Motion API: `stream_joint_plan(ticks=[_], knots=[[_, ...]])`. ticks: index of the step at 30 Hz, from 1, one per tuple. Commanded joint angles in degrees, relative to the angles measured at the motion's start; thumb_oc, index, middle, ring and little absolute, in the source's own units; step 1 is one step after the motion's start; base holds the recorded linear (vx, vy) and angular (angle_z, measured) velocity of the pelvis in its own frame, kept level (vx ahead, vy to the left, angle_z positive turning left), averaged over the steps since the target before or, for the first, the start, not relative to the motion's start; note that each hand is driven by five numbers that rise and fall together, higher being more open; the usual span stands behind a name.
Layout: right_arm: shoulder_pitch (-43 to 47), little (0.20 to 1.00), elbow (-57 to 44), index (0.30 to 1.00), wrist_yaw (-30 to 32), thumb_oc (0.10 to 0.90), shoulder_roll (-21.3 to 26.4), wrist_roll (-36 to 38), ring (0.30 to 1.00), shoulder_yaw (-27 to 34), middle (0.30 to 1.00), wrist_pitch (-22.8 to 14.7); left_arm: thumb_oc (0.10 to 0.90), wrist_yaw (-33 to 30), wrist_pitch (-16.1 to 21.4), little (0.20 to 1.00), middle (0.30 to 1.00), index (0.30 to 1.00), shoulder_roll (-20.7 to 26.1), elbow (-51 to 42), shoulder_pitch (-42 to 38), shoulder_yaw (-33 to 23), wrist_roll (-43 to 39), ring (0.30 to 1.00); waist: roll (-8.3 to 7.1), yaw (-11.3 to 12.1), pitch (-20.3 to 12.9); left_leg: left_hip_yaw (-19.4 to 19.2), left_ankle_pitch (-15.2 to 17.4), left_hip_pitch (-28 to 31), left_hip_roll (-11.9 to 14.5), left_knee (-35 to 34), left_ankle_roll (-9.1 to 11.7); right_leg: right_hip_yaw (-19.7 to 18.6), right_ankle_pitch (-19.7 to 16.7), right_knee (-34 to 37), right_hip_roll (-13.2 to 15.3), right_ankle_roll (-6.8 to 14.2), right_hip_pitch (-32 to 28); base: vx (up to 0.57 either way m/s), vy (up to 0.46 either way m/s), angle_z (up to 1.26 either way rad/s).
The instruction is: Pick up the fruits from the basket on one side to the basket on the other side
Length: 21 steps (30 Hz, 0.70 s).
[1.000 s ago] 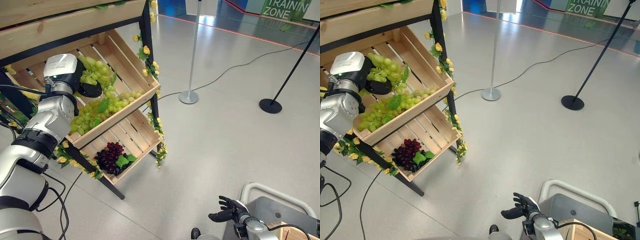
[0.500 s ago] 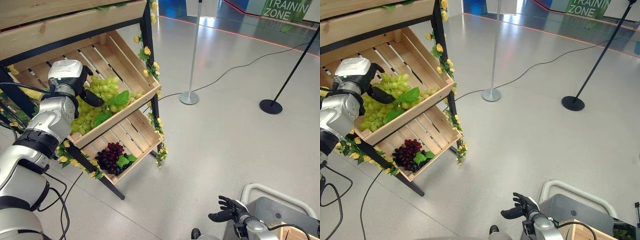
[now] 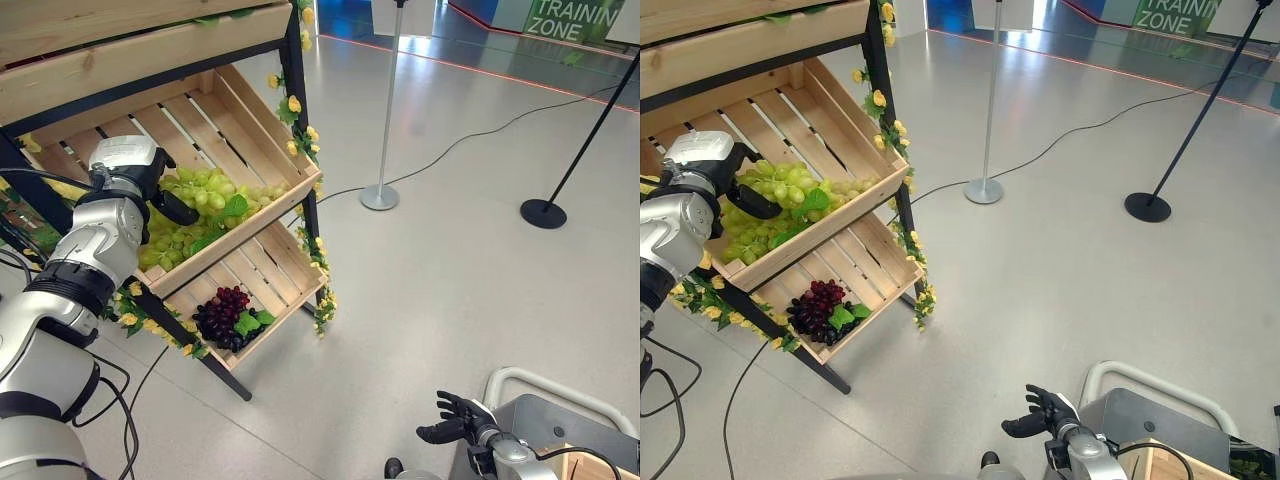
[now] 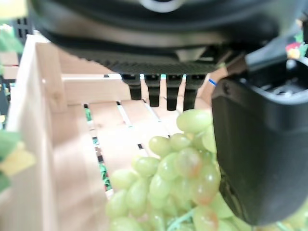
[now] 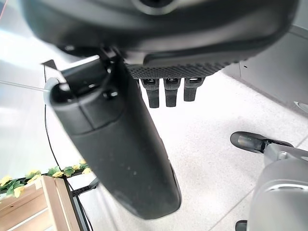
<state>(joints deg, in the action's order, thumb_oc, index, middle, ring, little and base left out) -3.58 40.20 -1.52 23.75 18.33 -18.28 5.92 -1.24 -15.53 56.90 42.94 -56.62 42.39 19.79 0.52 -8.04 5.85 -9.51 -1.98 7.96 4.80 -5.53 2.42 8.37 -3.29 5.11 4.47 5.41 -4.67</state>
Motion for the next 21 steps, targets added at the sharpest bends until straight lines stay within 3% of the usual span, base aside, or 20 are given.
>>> stream_joint_plan(ticks=[1, 6, 7, 11, 21], knots=[[2.95, 0.9, -1.25, 0.9, -1.53, 0.8, 2.91, -0.72, 0.9, 0.98, 0.9, -3.4, 0.8, -8.38, -3.06, 0.9, 0.9, 0.9, 1.93, 4.01, -10.06, -4.25, -2.17, 0.9, 0.29, 0.83, -2.08, -0.98, 3.15, 1.03, -0.22, 0.53, 1.03, -1.16, 0.87, -0.11, 2.69, 3.41, -2.38, 0.0, 0.0, 0.0], [3.01, 0.9, -0.92, 0.9, -1.05, 0.8, 1.75, -1.53, 0.9, 0.78, 0.9, -3.38, 0.8, -13.71, -3.84, 0.9, 0.9, 0.9, -1.22, 3.97, -7.25, -11.34, -12.59, 0.9, -0.03, 0.97, -2.25, -0.71, 3.14, 1.05, -0.16, 0.53, 1.06, -1.11, 1.07, -0.11, 2.61, 3.22, -2.52, 0.0, 0.0, 0.0], [3.0, 0.9, -0.63, 0.9, -0.81, 0.8, 1.2, -1.94, 0.9, 0.6, 0.9, -3.51, 0.8, -16.4, -3.28, 0.9, 0.9, 0.9, -2.6, 3.63, -6.54, -14.04, -19.7, 0.9, -0.16, 1.01, -2.33, -0.64, 3.16, 1.08, -0.12, 0.53, 1.08, -1.13, 1.13, -0.11, 2.57, 3.18, -2.55, 0.0, -0.012, 0.05], [3.12, 0.9, -0.07, 0.9, -0.28, 0.8, 0.24, -2.43, 0.9, 0.21, 0.9, -3.48, 0.8, -20.34, -0.99, 0.9, 0.9, 0.9, -5.64, 2.06, -5.16, -19.45, -28.73, 0.9, -0.3, 0.98, -2.47, -0.53, 3.24, 1.18, -0.03, 0.53, 1.12, -1.2, 1.31, -0.11, 2.53, 3.01, -2.62, 0.0, -0.004, 0.02], [3.88, 0.9, 1.06, 0.9, 0.34, 0.8, -0.63, -2.71, 0.9, -0.49, 0.9, -3.82, 0.8, -26.97, 4.4, 0.9, 0.9, 0.9, -9.53, -2.82, -3.57, -24.07, -38.56, 0.9, -0.51, 1.55, -2.82, 0.04, 3.41, 1.31, -0.06, 0.53, 1.06, -1.15, 1.63, -0.11, 2.51, 2.68, -2.94, 0.0, 0.0, 0.0]])
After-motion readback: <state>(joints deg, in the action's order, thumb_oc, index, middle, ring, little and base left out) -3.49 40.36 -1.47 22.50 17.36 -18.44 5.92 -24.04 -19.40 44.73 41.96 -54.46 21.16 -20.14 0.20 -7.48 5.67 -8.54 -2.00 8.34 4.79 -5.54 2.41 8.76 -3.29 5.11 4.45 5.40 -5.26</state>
